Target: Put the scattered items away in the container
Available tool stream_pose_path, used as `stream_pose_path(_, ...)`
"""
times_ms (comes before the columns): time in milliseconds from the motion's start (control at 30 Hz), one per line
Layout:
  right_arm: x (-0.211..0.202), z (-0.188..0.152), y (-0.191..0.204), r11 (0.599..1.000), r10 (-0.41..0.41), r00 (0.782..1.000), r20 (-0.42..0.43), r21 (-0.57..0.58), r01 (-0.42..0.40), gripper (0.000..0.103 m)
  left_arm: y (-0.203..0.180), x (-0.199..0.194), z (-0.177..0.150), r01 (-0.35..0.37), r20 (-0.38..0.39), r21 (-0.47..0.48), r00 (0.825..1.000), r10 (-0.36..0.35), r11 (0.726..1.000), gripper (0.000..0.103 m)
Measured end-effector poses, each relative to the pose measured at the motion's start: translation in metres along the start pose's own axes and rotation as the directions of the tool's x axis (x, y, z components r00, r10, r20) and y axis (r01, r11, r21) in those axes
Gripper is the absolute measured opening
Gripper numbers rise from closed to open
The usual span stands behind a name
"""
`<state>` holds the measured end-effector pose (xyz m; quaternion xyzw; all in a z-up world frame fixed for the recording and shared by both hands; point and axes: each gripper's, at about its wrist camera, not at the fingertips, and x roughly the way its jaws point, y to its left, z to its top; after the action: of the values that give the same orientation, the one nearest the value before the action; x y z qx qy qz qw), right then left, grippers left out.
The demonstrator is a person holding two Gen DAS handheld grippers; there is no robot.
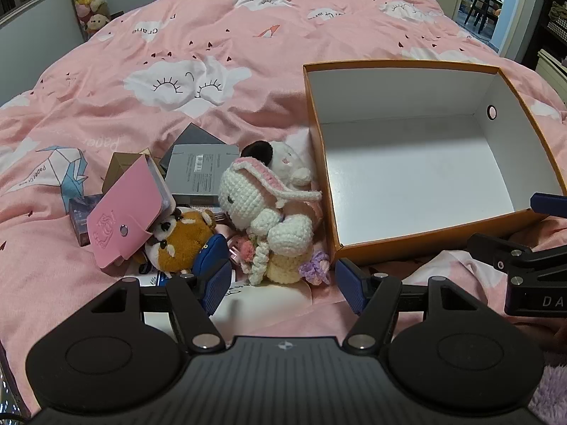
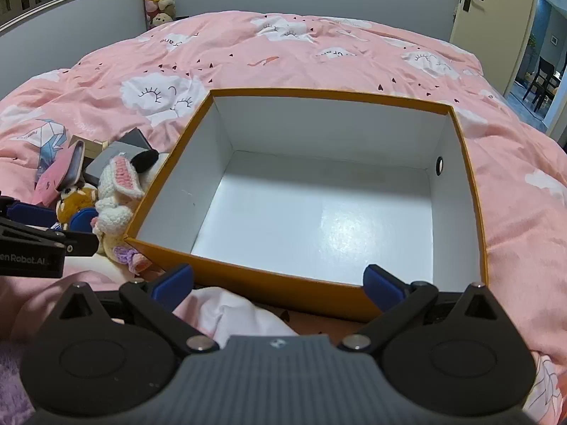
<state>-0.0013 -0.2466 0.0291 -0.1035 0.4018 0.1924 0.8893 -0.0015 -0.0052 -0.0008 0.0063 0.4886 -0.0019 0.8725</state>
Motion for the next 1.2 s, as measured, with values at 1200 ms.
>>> stream_pose_path(1200,0.005,-0.0025,0.0074,0.999,0.014,1.0,-0.026,-0.045,-0.015,0.103,-0.0017,0.0002,-0.001,-0.017,0.0,-0.01,1.0,0.017,1.0,0.077)
